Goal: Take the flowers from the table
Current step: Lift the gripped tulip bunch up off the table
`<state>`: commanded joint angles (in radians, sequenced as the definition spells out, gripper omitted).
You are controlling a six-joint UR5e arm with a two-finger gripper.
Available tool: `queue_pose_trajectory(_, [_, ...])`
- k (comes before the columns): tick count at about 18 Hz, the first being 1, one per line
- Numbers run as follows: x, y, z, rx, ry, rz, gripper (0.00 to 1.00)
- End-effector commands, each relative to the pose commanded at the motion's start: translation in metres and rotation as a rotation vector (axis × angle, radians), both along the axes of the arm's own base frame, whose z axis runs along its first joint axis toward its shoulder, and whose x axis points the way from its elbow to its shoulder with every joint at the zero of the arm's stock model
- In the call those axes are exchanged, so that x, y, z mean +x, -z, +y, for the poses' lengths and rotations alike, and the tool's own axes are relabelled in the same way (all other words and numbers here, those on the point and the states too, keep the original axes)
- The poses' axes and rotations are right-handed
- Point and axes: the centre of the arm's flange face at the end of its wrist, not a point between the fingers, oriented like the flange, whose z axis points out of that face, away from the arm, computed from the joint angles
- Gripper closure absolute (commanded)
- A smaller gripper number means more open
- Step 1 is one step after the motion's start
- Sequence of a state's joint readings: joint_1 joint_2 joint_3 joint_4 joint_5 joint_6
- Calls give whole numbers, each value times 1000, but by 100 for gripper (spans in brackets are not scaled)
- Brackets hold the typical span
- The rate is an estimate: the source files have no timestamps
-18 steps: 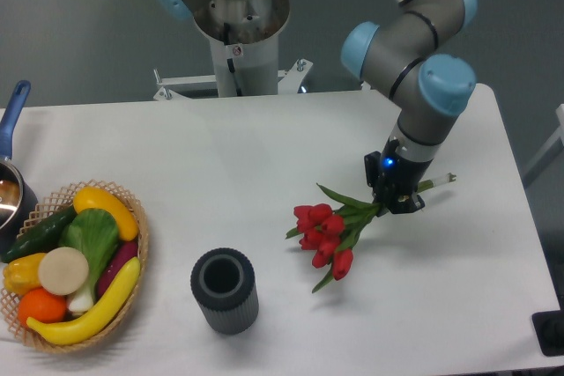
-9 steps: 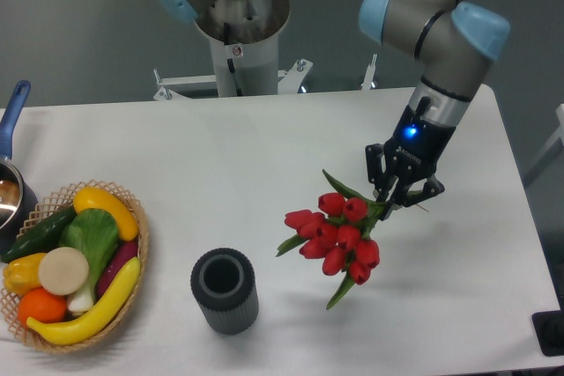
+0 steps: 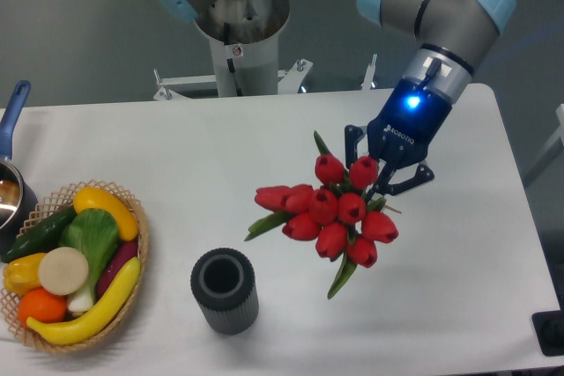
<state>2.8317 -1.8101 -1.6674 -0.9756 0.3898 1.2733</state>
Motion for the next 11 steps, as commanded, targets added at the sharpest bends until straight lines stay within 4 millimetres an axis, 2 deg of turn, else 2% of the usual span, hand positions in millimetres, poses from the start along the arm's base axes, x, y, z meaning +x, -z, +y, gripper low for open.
queue_pose_trajectory(6, [14, -11, 5, 31, 14, -23, 84])
queue_pose_trajectory(11, [17, -19, 9, 71, 30, -33, 84])
